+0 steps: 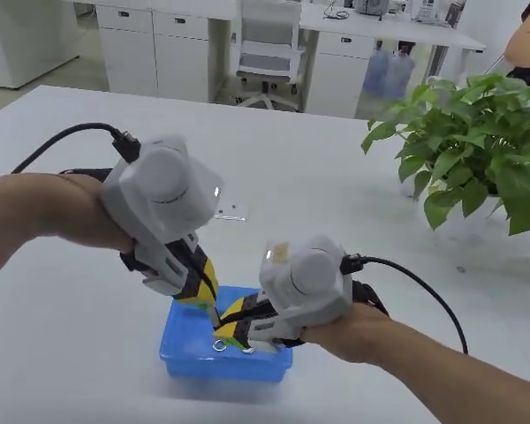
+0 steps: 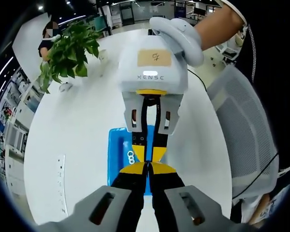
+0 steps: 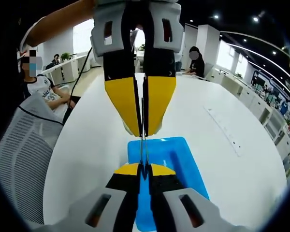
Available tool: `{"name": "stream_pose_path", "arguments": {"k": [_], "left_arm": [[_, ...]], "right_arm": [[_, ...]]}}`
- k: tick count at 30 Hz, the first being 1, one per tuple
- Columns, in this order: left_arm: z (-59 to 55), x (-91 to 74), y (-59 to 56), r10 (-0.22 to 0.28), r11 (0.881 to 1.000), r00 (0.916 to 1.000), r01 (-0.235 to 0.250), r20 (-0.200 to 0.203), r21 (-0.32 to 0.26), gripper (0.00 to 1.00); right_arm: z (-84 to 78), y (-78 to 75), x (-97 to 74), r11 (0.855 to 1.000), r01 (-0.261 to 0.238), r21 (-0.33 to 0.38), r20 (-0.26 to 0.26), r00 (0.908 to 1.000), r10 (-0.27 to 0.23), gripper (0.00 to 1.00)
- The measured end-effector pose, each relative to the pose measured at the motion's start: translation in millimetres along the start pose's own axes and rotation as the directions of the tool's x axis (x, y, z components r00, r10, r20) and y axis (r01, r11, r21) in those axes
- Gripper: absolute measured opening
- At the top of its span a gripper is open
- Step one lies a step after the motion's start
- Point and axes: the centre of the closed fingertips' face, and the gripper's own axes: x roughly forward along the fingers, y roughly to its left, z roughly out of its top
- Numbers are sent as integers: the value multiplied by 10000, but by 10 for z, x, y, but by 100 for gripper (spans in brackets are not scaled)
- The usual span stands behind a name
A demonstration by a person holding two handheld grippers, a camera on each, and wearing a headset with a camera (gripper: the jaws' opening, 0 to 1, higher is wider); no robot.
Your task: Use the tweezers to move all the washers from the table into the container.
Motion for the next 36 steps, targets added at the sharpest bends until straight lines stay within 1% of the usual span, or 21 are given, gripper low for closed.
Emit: {"name": "stream_pose_path", "arguments": {"k": [6, 10, 15, 20, 23, 27, 33, 36], "left_arm": [[64, -84, -117, -90, 9998, 9999, 88, 99, 172, 6], [65, -89, -190, -96, 9995, 10000, 95, 9, 306, 6], [52, -48, -294, -113, 9991, 9999, 112, 1, 415, 6], [12, 44, -407, -89, 9987, 9999, 86, 57, 495, 6], [-33, 88, -438, 12, 9978, 10000, -12, -10, 665, 6], [-53, 149, -496, 10, 9973, 10000, -15, 67, 728, 6], [-114, 227, -510, 171, 9964, 9998, -168, -33, 827, 7], [-125, 249, -511, 279, 9966, 9996, -281, 41, 779, 8]], "right_arm": [[50, 92, -101, 9996, 65, -273, -92, 9999, -68, 5], [45, 161, -147, 9988, 110, -478, -184, 9998, -119, 5], [-4, 257, -175, 9971, 98, -757, -498, 9987, -136, 4], [-101, 346, -196, 9949, 1, -1009, -967, 9953, -99, 4], [-150, 379, -216, 9942, 28, -1073, -1152, 9932, -152, 4], [-206, 423, -218, 9928, -51, -1197, -1415, 9899, -120, 4], [-232, 448, -223, 9931, -76, -1174, -1526, 9882, -105, 4], [-262, 465, -224, 9928, -126, -1194, -1679, 9858, -76, 4]]}}
